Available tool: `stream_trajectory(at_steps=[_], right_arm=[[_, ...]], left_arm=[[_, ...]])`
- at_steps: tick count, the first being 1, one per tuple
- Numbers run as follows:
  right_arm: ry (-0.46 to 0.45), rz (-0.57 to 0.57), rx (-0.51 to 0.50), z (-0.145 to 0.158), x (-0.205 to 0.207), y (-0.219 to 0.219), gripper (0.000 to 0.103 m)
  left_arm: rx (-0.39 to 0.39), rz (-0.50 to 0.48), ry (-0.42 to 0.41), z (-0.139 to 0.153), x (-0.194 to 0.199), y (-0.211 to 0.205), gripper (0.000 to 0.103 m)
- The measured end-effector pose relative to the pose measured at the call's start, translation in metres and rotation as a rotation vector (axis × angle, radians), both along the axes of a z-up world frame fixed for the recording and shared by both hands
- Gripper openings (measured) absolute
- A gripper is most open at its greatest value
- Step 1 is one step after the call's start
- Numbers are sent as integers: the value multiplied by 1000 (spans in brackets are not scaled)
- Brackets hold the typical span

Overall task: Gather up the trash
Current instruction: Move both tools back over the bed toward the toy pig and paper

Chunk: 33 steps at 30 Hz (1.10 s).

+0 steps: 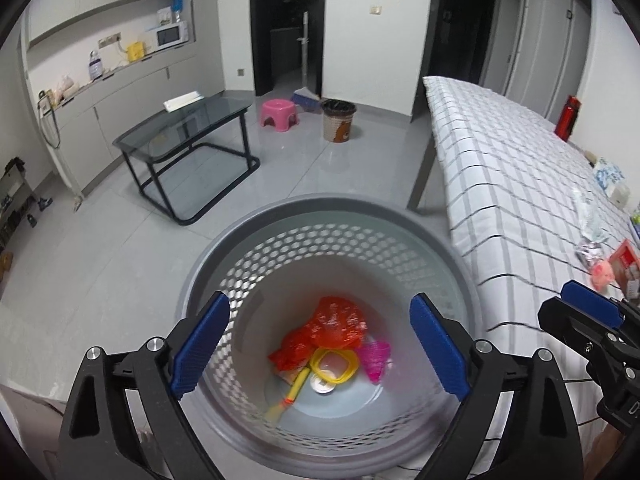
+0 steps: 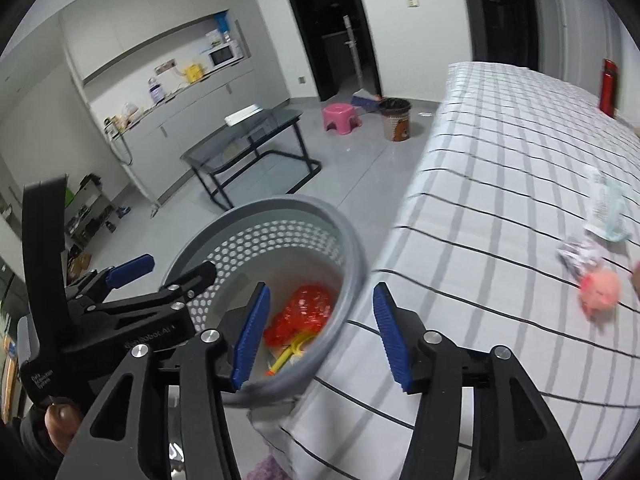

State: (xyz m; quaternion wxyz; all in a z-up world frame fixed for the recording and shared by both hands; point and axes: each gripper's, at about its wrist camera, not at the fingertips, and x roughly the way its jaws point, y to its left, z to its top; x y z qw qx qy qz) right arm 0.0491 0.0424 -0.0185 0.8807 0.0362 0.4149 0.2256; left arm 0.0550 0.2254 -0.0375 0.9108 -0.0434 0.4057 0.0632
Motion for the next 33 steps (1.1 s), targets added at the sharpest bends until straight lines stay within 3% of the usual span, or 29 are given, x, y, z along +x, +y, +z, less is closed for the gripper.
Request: stream_trajectory(at_steps=[17,25,33], right_arm=[[-20,-324,-42,5,-16,-163,56],[19,-323,-56,-5,0,-185,57],[55,-277,-88,-19,29,-185,58]], left_arm=[[-32,-237,-50,26,16,-133,90],[-36,-292,-52,27,30,-175,92],[-19,-268,-29,19,46,-187,93]])
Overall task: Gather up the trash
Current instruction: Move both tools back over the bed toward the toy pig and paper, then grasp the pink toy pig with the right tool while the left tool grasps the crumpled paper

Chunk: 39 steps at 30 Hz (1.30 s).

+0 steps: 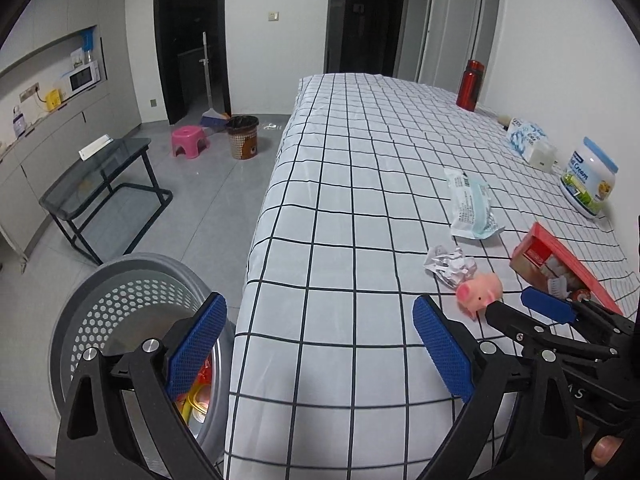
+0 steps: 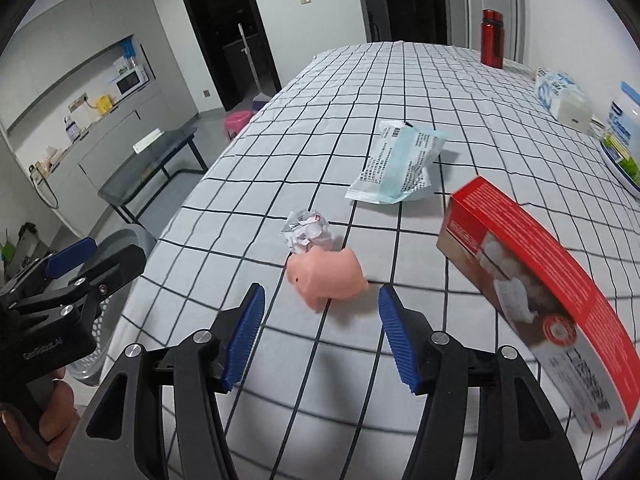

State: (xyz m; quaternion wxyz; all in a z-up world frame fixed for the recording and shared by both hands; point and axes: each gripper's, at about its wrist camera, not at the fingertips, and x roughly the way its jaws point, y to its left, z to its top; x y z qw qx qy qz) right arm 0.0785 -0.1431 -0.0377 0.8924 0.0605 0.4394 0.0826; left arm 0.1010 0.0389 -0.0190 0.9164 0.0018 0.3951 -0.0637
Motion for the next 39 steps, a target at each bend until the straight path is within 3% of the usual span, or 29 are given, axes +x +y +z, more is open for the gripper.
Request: stream_trajectory(at_steps=[11,13,17,31,39], right_arm=[[29,46,-35,-18,27,6,59],[22,53,-35,-19,27,7,49],[15,63,-24,-16,25,4,49],[-22,-44,25,-6,-11,-68,49],[-37,-74,68,-7,-13,-99,49]], left_arm=[[31,34,27,-10,12,-3,93],[35,36,29,-11,13,-4,93],[39,30,34,-12,14,-11,93],[49,-66,39,-15,21,-82,93],[66,-63,62,-23,37,-107,93]])
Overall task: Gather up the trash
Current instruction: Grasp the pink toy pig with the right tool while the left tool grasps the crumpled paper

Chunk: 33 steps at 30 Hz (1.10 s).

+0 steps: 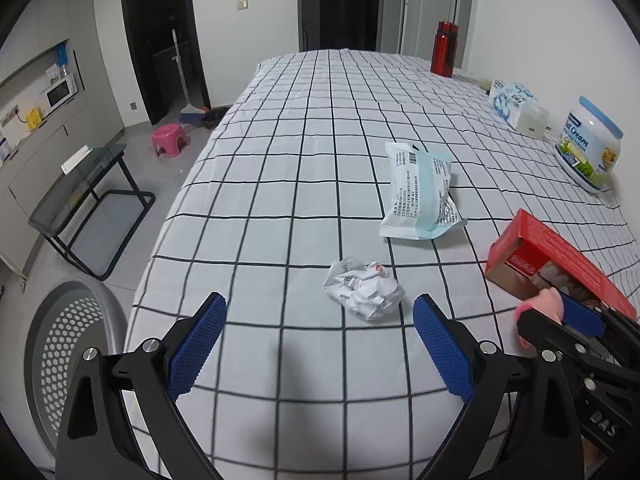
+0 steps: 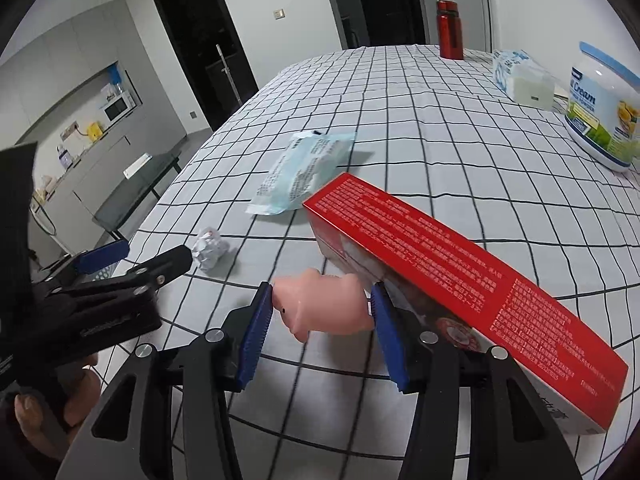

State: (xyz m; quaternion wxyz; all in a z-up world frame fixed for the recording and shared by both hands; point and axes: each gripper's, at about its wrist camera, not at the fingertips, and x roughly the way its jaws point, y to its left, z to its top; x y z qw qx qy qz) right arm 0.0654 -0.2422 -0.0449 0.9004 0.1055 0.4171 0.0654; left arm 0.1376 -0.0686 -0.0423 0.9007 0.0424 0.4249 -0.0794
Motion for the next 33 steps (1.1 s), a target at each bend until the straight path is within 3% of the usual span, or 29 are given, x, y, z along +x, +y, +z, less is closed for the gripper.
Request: stream_trajectory(at_steps=[8,11,17,20,21,33], right_arm=[[-31,3,44,4,-10,-8,49],[-40,7,60,5,-12,-8,49],[-45,17,61,5,-14,-6,49],[-43,21,56,5,-15,-4,49],[-41,22,54,5,-15,-4,49],[-34,59,38,13,-35,49,49]], left_arm=[[24,8,42,-15,18,-17,93],[36,8,47,-19,20,-20,86],[32,-7,70,-23,23,-24,43],[30,-13,61,-19,19,-22,37],[22,-18,60,-16,15,-19,29],[-5,-16,-19,15,-35,41,29]])
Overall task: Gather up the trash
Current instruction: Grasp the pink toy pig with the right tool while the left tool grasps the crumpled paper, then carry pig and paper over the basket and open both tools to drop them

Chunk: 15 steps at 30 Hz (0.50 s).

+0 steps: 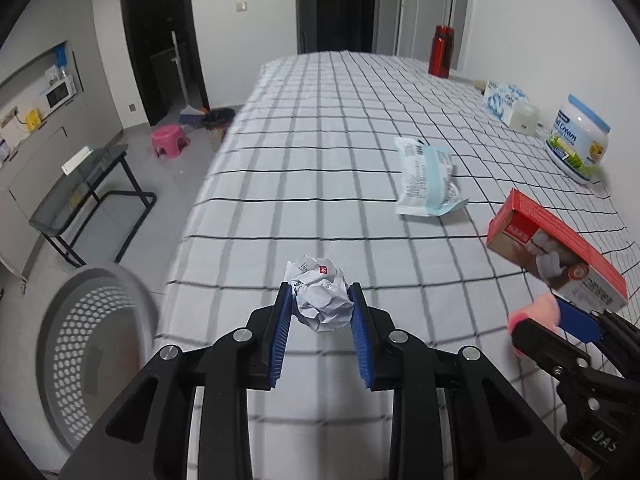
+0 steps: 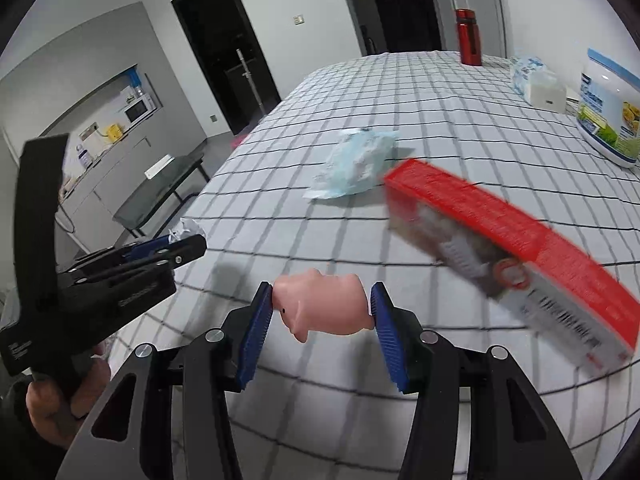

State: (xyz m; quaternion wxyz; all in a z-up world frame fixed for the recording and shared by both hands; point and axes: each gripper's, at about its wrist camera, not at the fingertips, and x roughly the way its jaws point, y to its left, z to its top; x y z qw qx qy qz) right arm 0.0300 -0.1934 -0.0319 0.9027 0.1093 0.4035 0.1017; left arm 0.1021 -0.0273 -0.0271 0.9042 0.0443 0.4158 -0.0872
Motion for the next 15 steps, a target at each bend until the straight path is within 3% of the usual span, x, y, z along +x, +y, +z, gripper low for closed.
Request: stream_trajectory(at_steps=[7,15], right_arm=[[-3,95,13,3,1,65,49],[4,257,-4,4,13,159,49]], left_arm=[[15,67,-47,10,-25,62,29],[-3,194,-37,3,-36,149,29]])
